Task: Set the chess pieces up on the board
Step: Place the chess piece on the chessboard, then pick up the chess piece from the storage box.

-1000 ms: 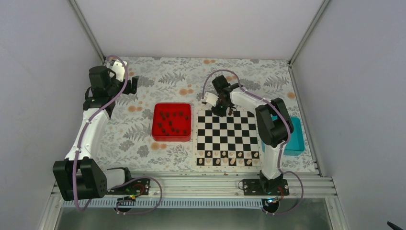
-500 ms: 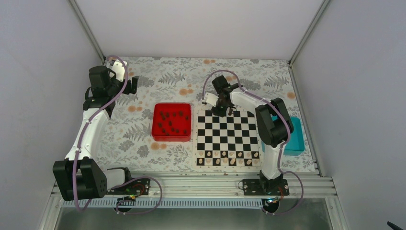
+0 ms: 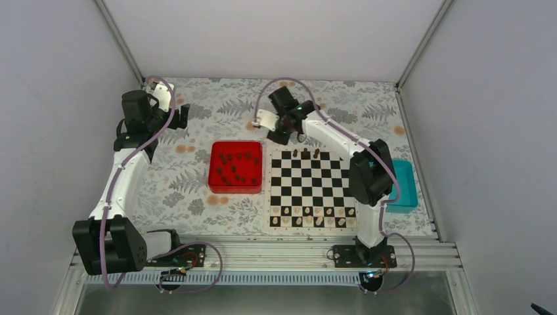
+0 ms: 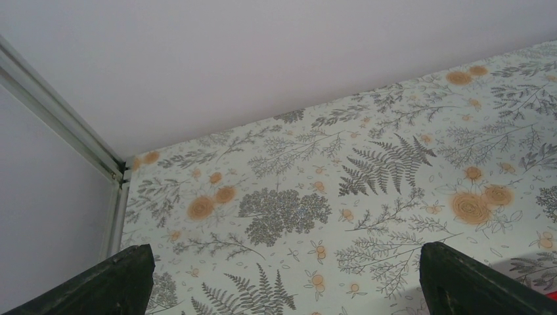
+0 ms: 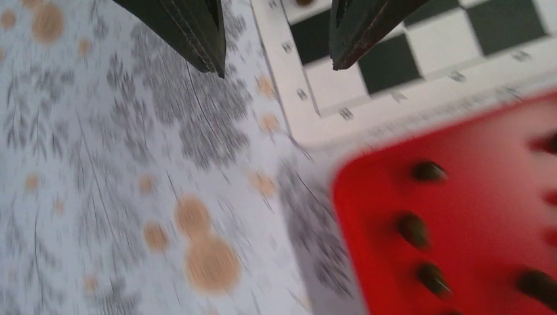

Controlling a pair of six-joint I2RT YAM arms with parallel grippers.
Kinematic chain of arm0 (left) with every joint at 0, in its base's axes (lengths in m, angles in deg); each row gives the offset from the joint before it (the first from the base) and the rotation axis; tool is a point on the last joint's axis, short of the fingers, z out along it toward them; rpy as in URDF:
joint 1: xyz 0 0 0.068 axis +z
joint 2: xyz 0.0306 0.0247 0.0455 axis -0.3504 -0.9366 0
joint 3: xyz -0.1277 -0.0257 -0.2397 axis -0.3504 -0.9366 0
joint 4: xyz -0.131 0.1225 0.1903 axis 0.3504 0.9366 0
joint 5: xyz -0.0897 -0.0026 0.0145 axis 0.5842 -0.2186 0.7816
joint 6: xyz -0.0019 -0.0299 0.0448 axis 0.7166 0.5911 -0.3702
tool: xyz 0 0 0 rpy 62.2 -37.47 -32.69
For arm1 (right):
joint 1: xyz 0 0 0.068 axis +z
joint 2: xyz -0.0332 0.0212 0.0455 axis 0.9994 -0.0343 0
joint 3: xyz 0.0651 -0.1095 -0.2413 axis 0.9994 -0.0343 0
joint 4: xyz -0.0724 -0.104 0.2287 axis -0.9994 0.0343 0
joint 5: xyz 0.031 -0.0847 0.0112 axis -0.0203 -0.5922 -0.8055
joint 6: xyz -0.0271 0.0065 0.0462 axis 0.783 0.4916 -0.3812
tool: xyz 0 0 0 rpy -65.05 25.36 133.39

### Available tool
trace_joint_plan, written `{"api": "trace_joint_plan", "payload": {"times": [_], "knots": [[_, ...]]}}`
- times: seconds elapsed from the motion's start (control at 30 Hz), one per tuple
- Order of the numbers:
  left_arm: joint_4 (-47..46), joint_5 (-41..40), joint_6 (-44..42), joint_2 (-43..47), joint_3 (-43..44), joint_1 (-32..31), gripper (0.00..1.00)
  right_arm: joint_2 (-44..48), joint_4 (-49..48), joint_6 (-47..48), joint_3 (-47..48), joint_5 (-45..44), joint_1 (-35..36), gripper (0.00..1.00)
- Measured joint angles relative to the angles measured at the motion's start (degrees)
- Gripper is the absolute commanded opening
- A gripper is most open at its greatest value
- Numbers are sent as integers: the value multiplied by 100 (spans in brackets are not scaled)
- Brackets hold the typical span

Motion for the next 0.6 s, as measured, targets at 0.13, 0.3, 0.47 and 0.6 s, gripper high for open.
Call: {"api": "trace_joint_plan", "payload": {"times": [0.13,0.3,0.47,0.6], "knots": [[0,-15,0,17,0,20,100,-28,85,-24,389,33,632,43],[0,-13,0,48,0,31,100,-452,177,-42,988,199,1119,43],[-2,-11,2,48,0,37,100,-1036,208,-42,1117,223,1163,43],[0,-11,2,48,0,55,100,-1423,262,-44,1147,208,1172,43]]}}
